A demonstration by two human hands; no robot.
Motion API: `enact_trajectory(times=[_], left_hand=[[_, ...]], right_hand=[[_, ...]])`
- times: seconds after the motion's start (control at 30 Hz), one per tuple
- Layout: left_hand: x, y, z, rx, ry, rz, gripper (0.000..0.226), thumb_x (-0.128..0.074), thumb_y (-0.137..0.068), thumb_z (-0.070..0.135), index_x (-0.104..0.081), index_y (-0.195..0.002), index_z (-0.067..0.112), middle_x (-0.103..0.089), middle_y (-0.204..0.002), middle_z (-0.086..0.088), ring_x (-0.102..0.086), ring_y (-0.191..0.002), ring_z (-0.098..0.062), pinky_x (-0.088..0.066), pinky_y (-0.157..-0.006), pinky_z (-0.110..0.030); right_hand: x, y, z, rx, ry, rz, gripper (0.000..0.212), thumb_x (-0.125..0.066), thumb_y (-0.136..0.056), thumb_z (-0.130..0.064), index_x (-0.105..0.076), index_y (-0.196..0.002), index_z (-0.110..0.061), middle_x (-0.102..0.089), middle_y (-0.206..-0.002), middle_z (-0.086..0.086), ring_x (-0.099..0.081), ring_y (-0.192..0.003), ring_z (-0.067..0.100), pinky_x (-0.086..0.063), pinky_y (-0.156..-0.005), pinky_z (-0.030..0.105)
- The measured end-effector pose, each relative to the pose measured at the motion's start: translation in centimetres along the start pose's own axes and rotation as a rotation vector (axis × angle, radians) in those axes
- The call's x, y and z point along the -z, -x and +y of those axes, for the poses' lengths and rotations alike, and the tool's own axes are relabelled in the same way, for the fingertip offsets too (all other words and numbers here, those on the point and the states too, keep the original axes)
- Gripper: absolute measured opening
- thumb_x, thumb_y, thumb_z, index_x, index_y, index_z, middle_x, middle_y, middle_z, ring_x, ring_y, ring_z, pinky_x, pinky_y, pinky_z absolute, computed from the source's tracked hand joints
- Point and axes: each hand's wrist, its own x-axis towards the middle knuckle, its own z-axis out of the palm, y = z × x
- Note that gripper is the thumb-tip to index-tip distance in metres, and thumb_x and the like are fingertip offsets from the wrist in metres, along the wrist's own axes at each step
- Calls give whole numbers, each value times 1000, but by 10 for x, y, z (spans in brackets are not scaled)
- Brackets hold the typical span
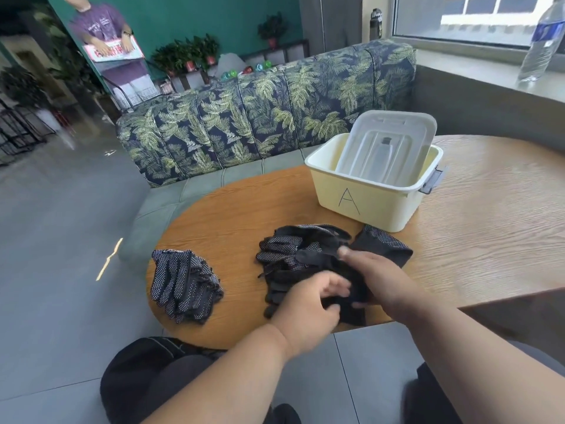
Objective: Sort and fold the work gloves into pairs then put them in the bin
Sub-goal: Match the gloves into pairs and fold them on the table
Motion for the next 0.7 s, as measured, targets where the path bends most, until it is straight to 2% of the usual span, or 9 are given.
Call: enact_trajectory(times=[0.07,0.13,0.2,0.27,0.33,0.43,0.5,0.6,0.7], left_hand=[[-3,4,-10,27,-55,-32,39,-57,-81,3,-70,-104,31,-74,-106,17,-65,-108,4,-50,-104,-28],[4,5,-17,56,-115,70,34,-57,-77,12,-70,-99,34,-71,-105,22,-64,-106,3,-51,-101,-31],[9,4,-22,36,-244,168,31,-57,-79,16,-68,-100,37,-65,-108,26,-58,-110,3,-48,-102,-27],[14,5,-30,-20,-337,226,32,-59,-84,16,-67,-108,36,-58,-117,27,-50,-119,3,-39,-108,-21],[17,8,-42,-29,-418,205,36,-60,-91,25,-63,-126,36,-49,-136,25,-38,-133,4,-25,-116,-16],[17,13,-63,15,-549,90,47,-53,-100,43,-48,-147,38,-32,-157,20,-17,-149,-3,-9,-124,-21],[17,14,-69,11,-608,71,50,-49,-101,49,-44,-149,40,-26,-161,21,-10,-152,-4,-3,-123,-21],[16,12,-70,-7,-596,109,49,-52,-98,49,-48,-146,39,-29,-158,21,-15,-149,-3,-6,-122,-20],[16,12,-69,-31,-540,193,46,-59,-95,43,-55,-140,36,-38,-148,18,-27,-139,-2,-20,-119,-19]], right_hand=[[4,-7,10,51,216,107,6,-72,-93,-21,-70,-97,-15,-77,-91,15,-74,-79,28,-65,-74,51],[5,-11,12,92,274,179,14,-66,-89,-9,-70,-89,-22,-77,-86,8,-74,-79,25,-65,-75,52],[12,-9,5,180,183,262,22,-60,-88,-8,-72,-90,-26,-77,-82,-3,-74,-81,20,-64,-73,42],[17,-5,-8,260,17,383,27,-54,-91,-5,-72,-96,-24,-76,-84,-4,-72,-80,20,-60,-65,35],[25,-7,-10,265,-64,511,27,-51,-93,-6,-67,-106,-23,-73,-93,0,-70,-80,22,-62,-62,36],[33,-10,-6,195,7,642,34,-48,-89,-15,-60,-115,-35,-68,-101,-7,-70,-86,26,-63,-78,51],[38,-11,-2,176,38,696,38,-46,-88,-15,-59,-116,-37,-67,-104,-8,-69,-92,28,-61,-85,50],[46,-12,-1,169,86,778,37,-48,-89,-19,-59,-119,-37,-67,-115,-2,-66,-104,29,-56,-93,49],[49,-15,3,144,282,784,47,-54,-89,-26,-57,-135,-33,-60,-131,6,-55,-123,33,-46,-109,52]])
